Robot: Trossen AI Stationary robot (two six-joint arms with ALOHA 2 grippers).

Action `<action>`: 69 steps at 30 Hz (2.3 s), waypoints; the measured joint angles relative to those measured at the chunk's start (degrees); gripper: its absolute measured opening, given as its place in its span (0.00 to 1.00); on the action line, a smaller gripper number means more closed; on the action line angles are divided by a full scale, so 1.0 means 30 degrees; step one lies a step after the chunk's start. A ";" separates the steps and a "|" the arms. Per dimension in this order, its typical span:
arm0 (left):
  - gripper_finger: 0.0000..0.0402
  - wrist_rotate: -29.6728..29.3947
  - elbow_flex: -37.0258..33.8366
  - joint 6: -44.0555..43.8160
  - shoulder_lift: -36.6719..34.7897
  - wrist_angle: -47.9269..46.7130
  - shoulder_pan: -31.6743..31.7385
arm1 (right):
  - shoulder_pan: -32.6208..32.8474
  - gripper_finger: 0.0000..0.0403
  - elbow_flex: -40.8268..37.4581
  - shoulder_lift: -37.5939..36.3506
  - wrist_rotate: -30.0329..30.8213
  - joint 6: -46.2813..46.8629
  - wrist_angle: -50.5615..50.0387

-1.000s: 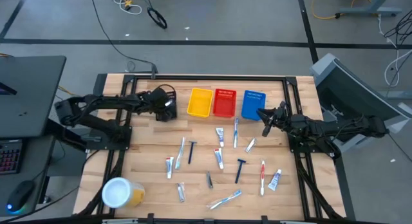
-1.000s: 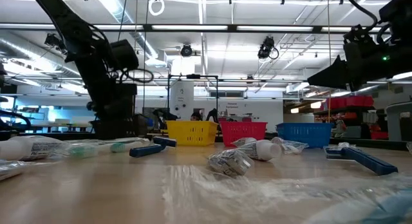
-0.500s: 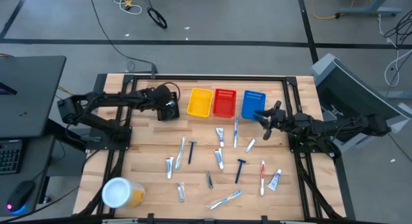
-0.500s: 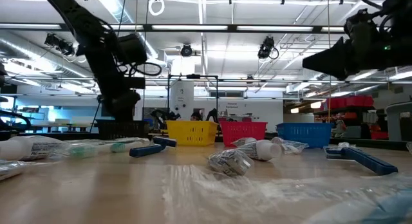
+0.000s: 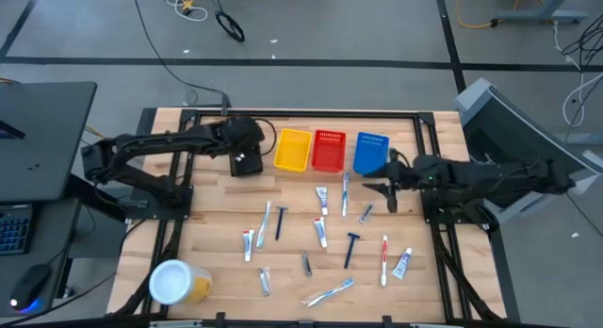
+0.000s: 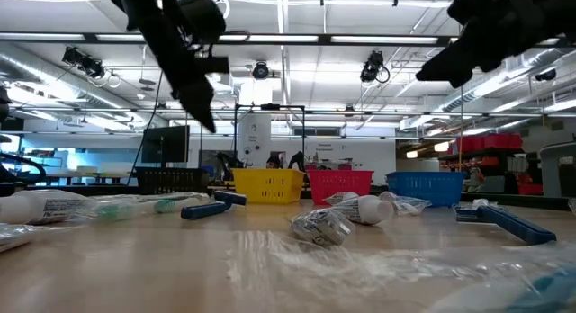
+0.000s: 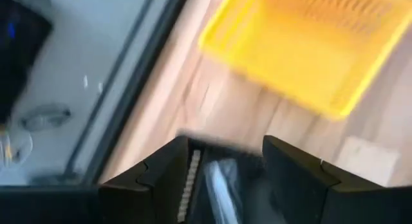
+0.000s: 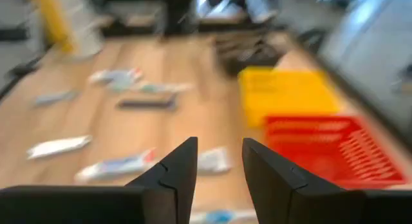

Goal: Pick & Place Travel size toiletries
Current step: Put the silver nail cutter into the black bin

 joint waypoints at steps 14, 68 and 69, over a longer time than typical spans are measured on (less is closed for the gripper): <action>0.53 0.5087 -0.3804 -0.0580 -0.3190 0.7275 -0.1415 | 0.0022 0.33 0.1824 0.6619 -0.3620 -0.0104 -0.5793; 0.53 0.5417 -0.4803 -0.1345 -0.3198 1.0203 -0.1534 | 0.0029 0.30 0.1573 1.2994 -0.2721 -0.6180 -0.5570; 0.53 0.5420 -0.4803 -0.1348 -0.3198 1.0208 -0.1534 | 0.0029 0.29 0.1573 1.2994 -0.2701 -0.6014 -0.5571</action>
